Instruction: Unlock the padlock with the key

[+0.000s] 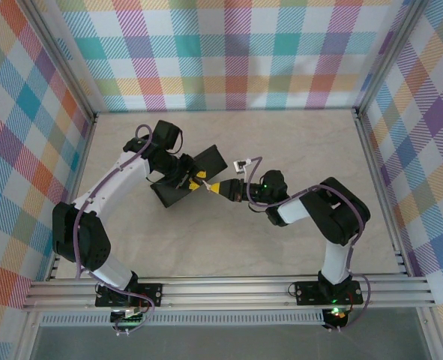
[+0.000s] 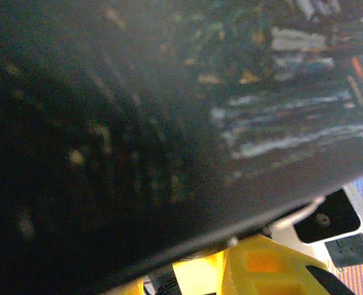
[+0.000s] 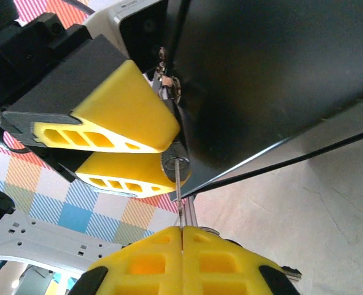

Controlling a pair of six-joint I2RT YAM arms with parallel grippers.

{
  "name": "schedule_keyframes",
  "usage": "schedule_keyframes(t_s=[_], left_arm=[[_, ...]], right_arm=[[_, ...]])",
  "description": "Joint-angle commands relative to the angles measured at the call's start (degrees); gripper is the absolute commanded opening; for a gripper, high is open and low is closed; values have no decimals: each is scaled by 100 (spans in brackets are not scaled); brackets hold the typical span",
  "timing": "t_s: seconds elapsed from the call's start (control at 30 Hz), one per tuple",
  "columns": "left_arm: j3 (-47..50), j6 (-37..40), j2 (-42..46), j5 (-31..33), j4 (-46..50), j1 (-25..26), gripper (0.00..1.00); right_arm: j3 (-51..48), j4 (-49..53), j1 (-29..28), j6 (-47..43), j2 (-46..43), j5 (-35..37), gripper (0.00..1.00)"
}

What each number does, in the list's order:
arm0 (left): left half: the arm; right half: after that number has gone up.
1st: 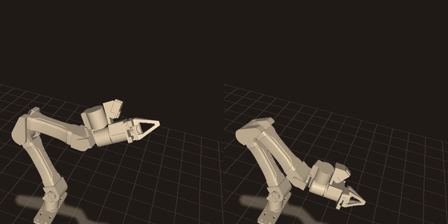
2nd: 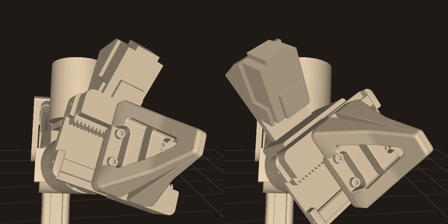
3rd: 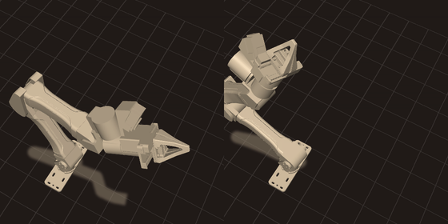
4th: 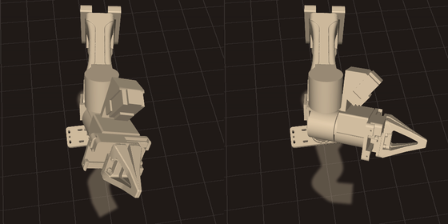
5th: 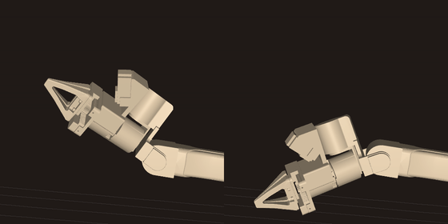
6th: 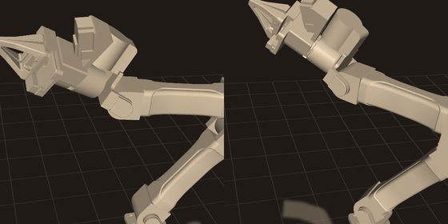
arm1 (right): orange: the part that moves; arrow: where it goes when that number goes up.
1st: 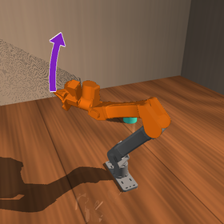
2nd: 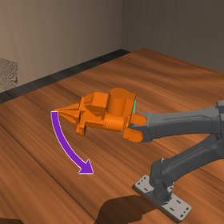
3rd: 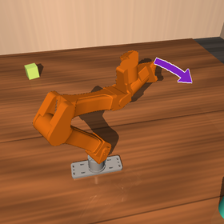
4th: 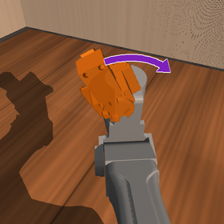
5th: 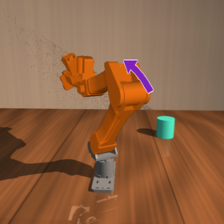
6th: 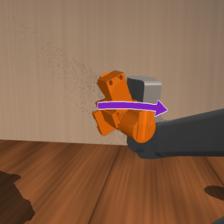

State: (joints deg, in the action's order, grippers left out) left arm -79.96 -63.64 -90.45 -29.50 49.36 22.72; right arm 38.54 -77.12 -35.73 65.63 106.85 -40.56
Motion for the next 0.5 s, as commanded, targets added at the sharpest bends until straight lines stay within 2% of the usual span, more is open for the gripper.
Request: schedule_keyframes(t_s=[0.0,0.47], left_arm=[[-95,204,270,-448,-50,31,0],[-100,556,362,-260,262,31,0]], right_arm=[[256,-347,-57,42,73,68,0],[444,-347,-40,148,222,-70,0]])
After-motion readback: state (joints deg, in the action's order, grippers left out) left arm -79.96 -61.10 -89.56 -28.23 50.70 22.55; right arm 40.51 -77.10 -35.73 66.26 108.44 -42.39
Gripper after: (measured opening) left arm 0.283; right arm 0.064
